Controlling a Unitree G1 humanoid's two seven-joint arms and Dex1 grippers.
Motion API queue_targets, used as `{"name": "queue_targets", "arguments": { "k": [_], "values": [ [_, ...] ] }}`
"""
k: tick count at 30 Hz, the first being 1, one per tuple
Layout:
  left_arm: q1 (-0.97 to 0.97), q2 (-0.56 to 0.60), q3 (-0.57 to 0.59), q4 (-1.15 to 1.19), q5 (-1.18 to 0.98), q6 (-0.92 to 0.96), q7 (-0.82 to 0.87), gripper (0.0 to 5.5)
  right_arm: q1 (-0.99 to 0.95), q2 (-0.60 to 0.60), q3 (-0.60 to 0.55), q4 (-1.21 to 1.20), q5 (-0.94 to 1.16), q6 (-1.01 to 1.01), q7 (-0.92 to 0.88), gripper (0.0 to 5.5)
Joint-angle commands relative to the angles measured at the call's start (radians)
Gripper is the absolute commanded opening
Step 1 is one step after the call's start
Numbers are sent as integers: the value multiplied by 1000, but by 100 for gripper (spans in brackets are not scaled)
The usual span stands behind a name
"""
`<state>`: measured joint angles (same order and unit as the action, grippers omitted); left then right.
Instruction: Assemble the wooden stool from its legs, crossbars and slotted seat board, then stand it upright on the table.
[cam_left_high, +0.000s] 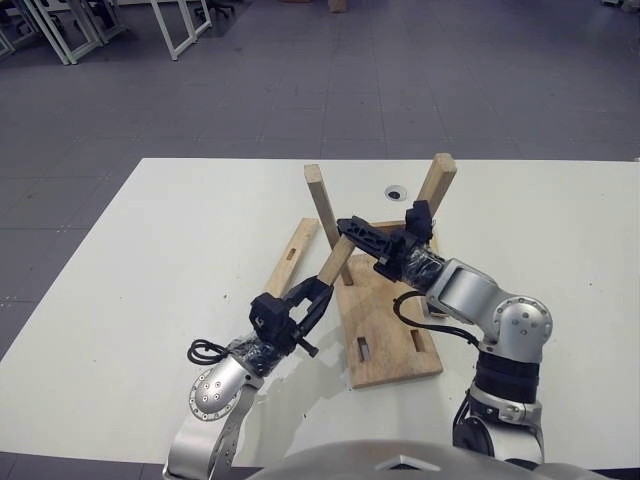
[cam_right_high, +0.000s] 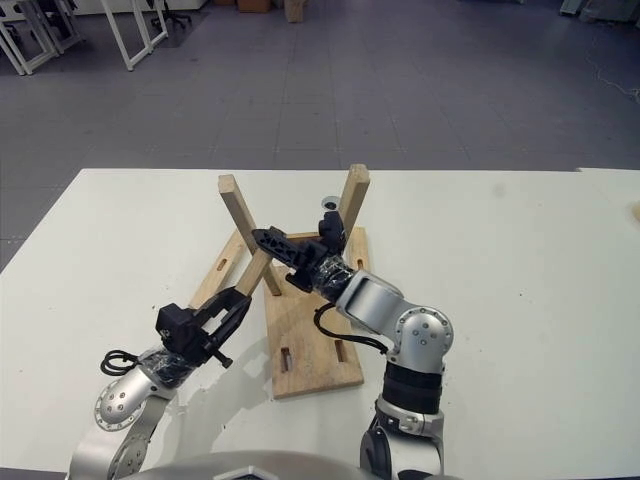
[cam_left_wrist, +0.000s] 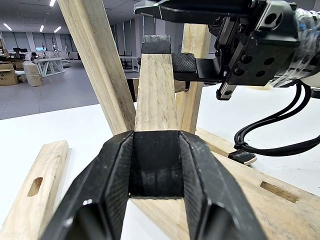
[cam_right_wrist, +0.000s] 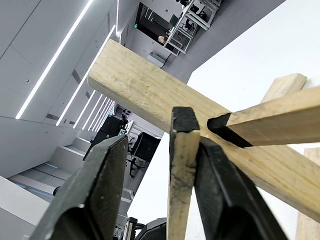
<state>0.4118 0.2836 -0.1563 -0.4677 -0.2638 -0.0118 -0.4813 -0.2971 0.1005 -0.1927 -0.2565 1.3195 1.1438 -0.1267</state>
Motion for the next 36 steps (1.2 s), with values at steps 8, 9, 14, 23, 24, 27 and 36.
{"name": "queue_targets", "arguments": {
  "k": [8,9,14,23,24,27,36],
  "values": [
    [-1,-10,-8,33,-3,23,9,130,-16,-29,28,14,1,-74,7,42],
    [-4,-12,-9,32,-14,32,5,130,-19,-31,29,16,-3,-80,7,42],
    [-13,-7,8,-17,-101,72,-18,201,-13,-35,37,11,-17,-106,4,42],
    [-42,-7,56,-3,-87,182,71,360,76,-120,11,-53,58,-107,-14,42],
    [-42,-13,62,0,-88,192,83,379,111,-138,9,-83,90,-100,-22,42],
    [-16,-42,101,-13,-159,252,123,383,201,-254,-26,-183,241,-90,-44,42],
    [-75,-159,129,93,-20,412,439,383,103,-626,66,-170,-418,-423,-14,42]
  ]
}}
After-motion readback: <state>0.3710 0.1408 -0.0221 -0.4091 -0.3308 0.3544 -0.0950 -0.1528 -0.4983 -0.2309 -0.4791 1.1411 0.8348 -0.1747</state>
